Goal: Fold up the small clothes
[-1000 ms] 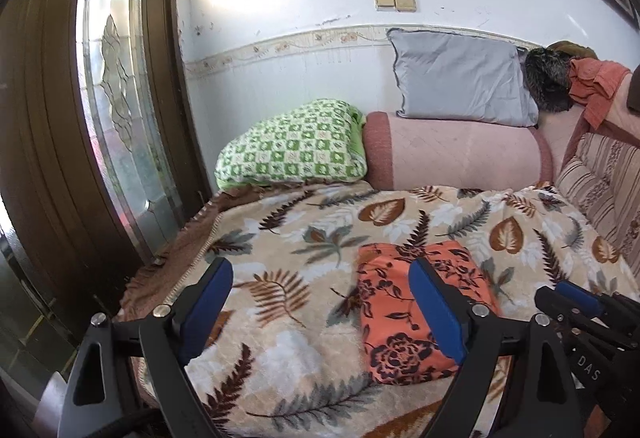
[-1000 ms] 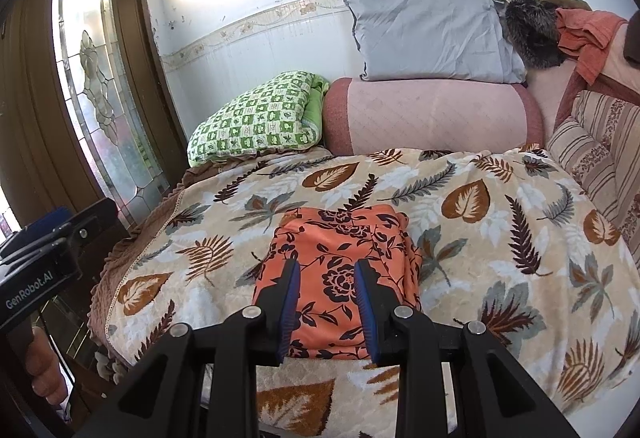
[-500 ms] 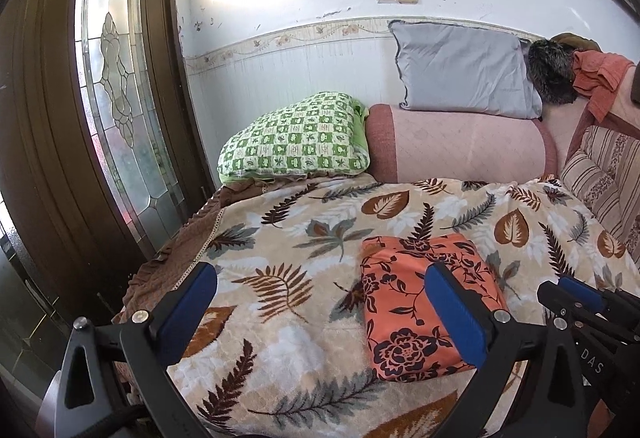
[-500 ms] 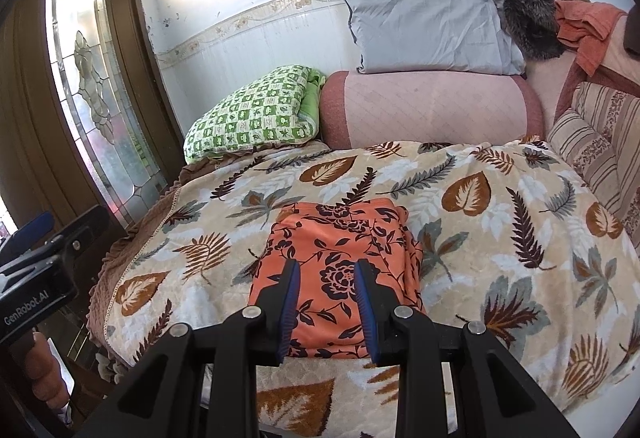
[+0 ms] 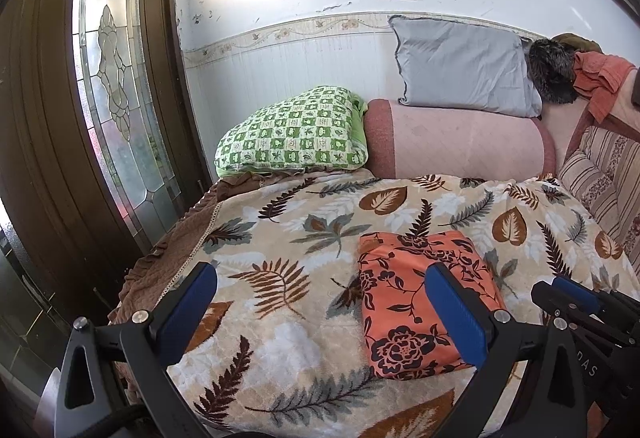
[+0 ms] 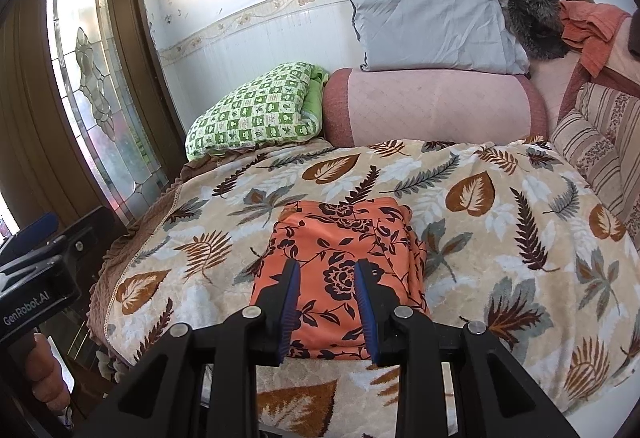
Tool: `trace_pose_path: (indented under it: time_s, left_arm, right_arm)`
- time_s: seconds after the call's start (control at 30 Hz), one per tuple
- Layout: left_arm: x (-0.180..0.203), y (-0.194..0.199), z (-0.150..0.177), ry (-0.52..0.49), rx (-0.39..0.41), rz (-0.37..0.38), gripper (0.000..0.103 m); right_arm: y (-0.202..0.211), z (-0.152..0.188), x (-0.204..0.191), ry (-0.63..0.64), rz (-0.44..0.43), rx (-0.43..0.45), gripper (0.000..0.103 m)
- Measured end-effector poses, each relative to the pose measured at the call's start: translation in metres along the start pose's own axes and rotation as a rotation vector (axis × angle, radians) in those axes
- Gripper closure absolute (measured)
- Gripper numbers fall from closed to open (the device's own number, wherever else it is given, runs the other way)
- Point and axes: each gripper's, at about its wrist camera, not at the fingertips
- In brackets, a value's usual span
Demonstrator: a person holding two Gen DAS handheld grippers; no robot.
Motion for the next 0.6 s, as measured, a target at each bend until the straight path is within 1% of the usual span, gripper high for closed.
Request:
trace_pose_path:
  time_s: [0.6]
  left_arm:
    - [-0.0019,-0.0071,-0.0006,0.002,-0.014,0.005,0.0]
  right_arm:
    - [-0.005,0.0001,-0.0045,0.012,-0.008,-0.014,0.072]
Point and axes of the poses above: each gripper's, at about its wrist camera, not at the fingertips, and y roughly against the way its jaws point, x to its right, z to its underside, and after that the axes turned 15 degrees about -z, right-handed
